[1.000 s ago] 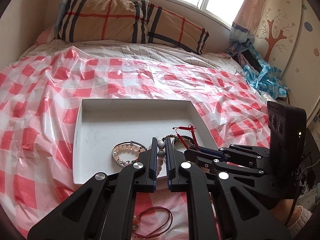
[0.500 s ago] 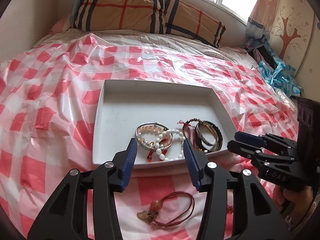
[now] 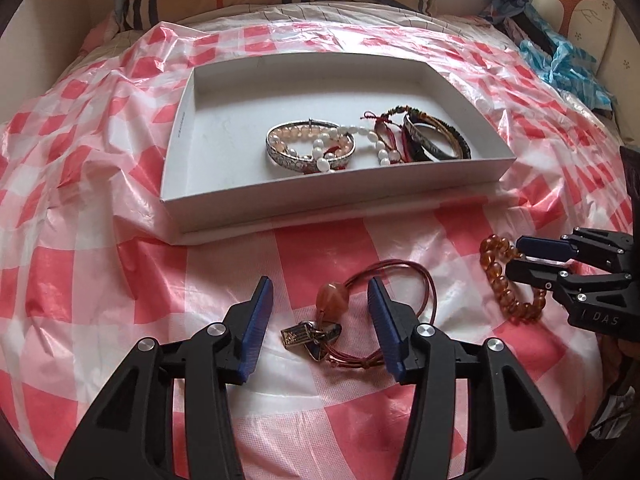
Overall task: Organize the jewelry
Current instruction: 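Grasp the brown cord hair tie with the left tool while the right grasps the amber bead bracelet, then lift and hold the hair tie with the left tool while the right holds the amber bracelet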
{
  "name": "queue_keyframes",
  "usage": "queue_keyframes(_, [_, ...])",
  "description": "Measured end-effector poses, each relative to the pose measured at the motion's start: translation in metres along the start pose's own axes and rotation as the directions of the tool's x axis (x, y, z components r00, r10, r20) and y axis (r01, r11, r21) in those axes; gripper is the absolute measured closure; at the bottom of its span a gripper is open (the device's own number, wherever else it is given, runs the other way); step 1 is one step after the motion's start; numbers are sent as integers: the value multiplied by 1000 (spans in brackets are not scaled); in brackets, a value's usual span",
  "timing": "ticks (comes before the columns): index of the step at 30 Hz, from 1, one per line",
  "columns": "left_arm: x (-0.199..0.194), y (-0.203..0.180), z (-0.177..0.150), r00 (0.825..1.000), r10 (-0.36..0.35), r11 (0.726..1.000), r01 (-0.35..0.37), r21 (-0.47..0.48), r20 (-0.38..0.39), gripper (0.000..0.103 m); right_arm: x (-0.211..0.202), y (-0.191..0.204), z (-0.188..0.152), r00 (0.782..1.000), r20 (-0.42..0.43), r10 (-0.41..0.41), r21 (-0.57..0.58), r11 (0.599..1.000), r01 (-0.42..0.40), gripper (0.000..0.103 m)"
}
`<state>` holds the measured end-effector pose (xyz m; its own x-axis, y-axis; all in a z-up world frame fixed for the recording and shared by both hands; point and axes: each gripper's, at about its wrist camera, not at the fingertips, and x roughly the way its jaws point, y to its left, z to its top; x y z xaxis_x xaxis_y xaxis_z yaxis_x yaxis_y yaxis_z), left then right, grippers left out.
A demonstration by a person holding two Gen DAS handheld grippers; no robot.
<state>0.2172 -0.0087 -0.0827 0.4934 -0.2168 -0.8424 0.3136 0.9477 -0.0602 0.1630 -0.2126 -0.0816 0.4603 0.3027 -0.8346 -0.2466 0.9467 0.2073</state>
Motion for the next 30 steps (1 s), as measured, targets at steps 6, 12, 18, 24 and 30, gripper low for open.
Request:
queue_keyframes(6, [-11, -17, -12, 999, -48, 997, 49, 55, -21, 88, -14, 13, -10, 999, -2, 42, -47, 998, -42, 91])
queue_keyframes(12, [-25, -8, -16, 997, -73, 997, 73, 21, -16, 87, -23, 6, -12, 999, -3, 45, -14, 999, -45, 69])
queue_keyframes(18, [-8, -8, -21, 999, -37, 999, 37, 10, -22, 71, -8, 6, -17, 998, -18, 57, 0, 998, -57, 88])
queue_keyframes(24, [-39, -11, -15, 993, -120, 992, 120, -24, 18, 88, -38, 3, -17, 986, 60, 158, 83, 983, -163, 91])
queue_keyframes(30, [-98, -14, -11, 985, -130, 989, 137, -55, 111, 88, -94, 11, -18, 959, 173, 225, 108, 963, -246, 91])
